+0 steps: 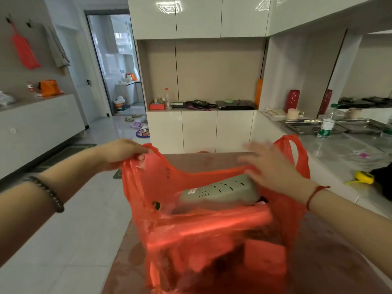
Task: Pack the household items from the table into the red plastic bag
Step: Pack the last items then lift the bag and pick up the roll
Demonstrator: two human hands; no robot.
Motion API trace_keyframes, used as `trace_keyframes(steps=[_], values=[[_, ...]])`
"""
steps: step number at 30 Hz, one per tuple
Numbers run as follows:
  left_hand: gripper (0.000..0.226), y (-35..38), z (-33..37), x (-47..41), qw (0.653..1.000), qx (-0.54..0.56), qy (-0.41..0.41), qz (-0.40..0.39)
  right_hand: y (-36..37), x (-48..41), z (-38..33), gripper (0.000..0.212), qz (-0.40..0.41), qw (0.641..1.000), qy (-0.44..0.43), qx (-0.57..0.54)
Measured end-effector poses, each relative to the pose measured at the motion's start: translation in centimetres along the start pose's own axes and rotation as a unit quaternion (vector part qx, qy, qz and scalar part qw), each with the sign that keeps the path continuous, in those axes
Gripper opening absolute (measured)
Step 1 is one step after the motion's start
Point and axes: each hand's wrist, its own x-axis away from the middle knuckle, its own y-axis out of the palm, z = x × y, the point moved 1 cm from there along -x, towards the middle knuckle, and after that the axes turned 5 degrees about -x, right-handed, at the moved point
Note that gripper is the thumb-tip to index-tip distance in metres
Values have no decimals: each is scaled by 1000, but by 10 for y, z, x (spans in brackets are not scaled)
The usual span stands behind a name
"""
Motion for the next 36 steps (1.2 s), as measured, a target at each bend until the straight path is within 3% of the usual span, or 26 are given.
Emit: trace_keyframes(steps=[1, 2, 4, 6, 8, 11, 14, 26, 29, 36], values=[[33, -3, 3, 2, 998, 66, 4, -14, -7, 3, 9, 60, 82, 992, 78, 63], [27, -3, 8, 5, 994, 108, 8, -21, -17, 5, 18, 74, 108, 974, 176, 89], [19, 1, 17, 9, 989, 148, 9, -22, -32, 10, 40, 85, 5, 935, 352, 36], [24, 5, 23, 10, 984, 178, 16, -23, -40, 15, 56, 56, -159, 862, 461, -137], [28, 8, 27, 8, 980, 196, 28, -19, -43, 19, 69, 15, -214, 768, 502, -336], [26, 13, 34, 4, 977, 207, 48, -1, -51, 11, 80, 22, -119, 638, 497, -576], [19, 22, 43, 1, 975, 210, 62, 38, -77, -12, 72, 31, -50, 579, 480, -657], [20, 12, 88, -44, 956, 210, 60, 196, -101, -96, 70, 32, -48, 666, 458, -587], [20, 8, 90, -54, 956, 216, 49, 194, -97, -105, 70, 28, -55, 696, 439, -565], [16, 19, 90, -64, 961, 206, 90, 164, -84, -97, 94, 20, -63, 695, 445, -561]])
